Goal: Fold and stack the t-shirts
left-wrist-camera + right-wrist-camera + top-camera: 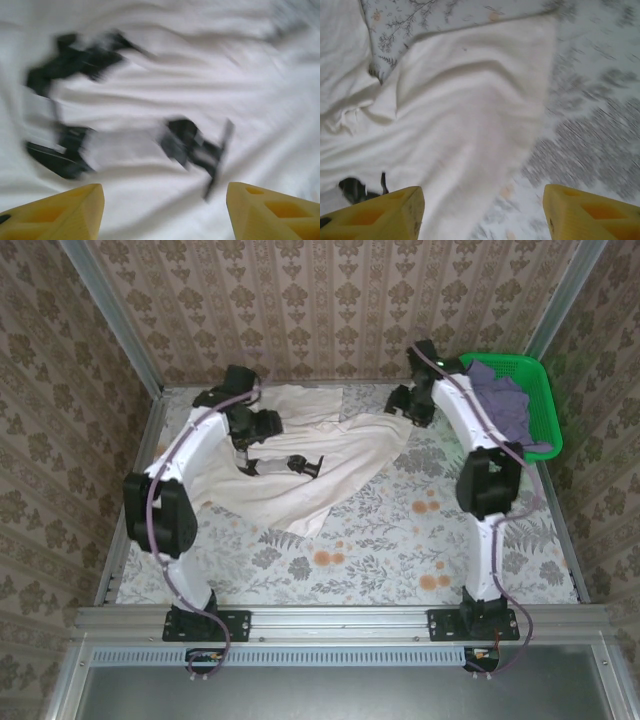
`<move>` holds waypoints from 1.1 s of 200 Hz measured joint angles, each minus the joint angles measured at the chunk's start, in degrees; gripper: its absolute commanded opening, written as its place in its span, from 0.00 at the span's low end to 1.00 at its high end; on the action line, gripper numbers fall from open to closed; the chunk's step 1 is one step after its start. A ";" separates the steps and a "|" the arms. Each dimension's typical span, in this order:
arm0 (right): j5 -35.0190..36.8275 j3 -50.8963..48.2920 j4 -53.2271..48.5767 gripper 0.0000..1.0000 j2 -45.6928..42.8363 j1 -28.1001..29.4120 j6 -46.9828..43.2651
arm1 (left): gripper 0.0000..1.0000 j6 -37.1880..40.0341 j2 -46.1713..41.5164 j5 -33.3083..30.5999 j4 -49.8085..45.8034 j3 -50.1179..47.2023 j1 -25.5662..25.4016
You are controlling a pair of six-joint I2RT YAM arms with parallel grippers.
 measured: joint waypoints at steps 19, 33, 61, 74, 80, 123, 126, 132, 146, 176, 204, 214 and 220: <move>-1.16 -14.56 3.26 0.66 -12.72 -5.07 0.22 | 0.65 5.22 -3.56 2.67 0.02 -6.27 -8.92; -1.27 -23.89 6.16 0.66 -20.59 -8.26 0.24 | 0.62 8.76 -4.13 4.70 -0.22 -10.64 -15.28; -2.86 -43.85 11.65 0.65 -34.60 -8.22 0.87 | 0.59 13.60 -2.86 6.14 -2.51 -15.19 -23.63; -4.81 -52.13 14.05 0.65 -39.10 -7.58 2.03 | 0.58 14.71 -1.53 5.66 -3.30 -15.21 -26.40; -5.73 -55.36 14.93 0.65 -40.74 -7.37 2.54 | 0.58 15.10 -0.83 5.27 -3.52 -15.17 -27.45; -9.18 -67.82 18.82 0.63 -48.02 -7.30 5.18 | 0.56 15.65 7.13 0.83 -6.93 -14.05 -31.47; -9.31 -68.08 19.04 0.63 -48.37 -7.30 5.22 | 0.56 15.65 7.56 0.37 -7.21 -14.05 -31.52; -9.64 -68.52 19.39 0.63 -49.00 -7.30 5.27 | 0.57 15.65 8.39 -0.66 -7.67 -14.05 -31.50; -10.40 -69.31 20.31 0.62 -50.36 -7.28 5.40 | 0.57 15.63 10.03 -3.13 -8.76 -13.88 -31.50; -12.17 -70.49 22.34 0.61 -51.49 -7.30 5.40 | 0.56 15.39 11.45 -5.81 -9.90 -12.79 -31.39; -13.57 -71.63 23.28 0.59 -51.49 -7.30 5.38 | 0.41 14.21 12.59 -6.10 -9.49 -11.58 -31.39; -13.90 -71.73 23.30 0.59 -51.49 -7.30 5.38 | 0.29 14.08 13.73 -6.34 -9.66 -10.88 -31.34; -14.16 -71.76 23.32 0.58 -51.49 -7.30 5.38 | 0.23 13.66 13.92 -6.36 -9.81 -10.40 -31.19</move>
